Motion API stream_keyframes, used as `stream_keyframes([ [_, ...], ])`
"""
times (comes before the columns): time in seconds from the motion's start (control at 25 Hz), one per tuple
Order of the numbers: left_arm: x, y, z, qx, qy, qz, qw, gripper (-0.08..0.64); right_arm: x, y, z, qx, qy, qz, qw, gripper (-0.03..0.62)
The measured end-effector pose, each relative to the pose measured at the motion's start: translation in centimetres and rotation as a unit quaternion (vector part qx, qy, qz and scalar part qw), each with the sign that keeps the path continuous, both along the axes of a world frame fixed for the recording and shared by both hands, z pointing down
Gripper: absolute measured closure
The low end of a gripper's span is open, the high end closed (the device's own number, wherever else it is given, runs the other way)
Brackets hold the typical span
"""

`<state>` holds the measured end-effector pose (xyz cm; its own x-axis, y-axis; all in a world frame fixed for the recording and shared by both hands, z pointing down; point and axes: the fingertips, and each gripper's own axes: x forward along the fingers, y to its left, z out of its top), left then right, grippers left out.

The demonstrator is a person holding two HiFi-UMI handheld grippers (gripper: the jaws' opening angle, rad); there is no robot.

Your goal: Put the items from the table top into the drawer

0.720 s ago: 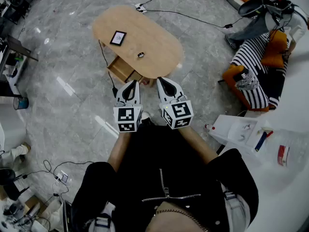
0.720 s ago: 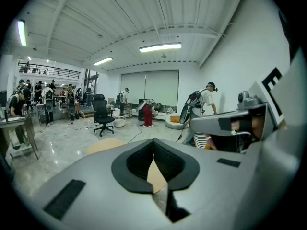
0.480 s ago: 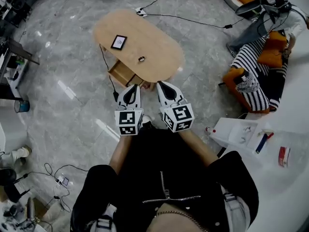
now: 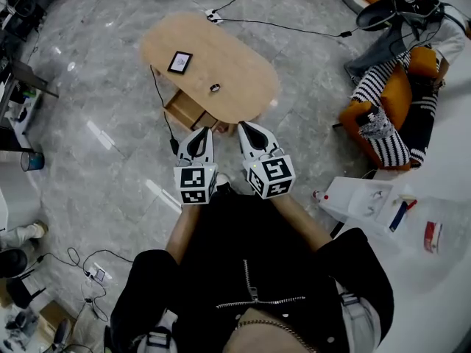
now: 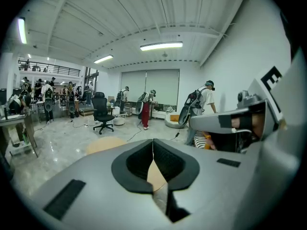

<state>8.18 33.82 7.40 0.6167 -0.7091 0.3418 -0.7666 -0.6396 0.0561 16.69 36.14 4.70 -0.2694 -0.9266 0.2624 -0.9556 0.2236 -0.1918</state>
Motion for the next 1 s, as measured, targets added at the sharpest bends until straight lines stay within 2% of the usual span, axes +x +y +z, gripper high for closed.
stream_keyframes([
  [1.0, -1.7, -0.8, 1.0, -0.013, -0.001, 0.029, 0.9995, 0.546, -1.9, -0.2, 0.9, -0.018, 0.003, 0.024, 1.0, 0.583],
])
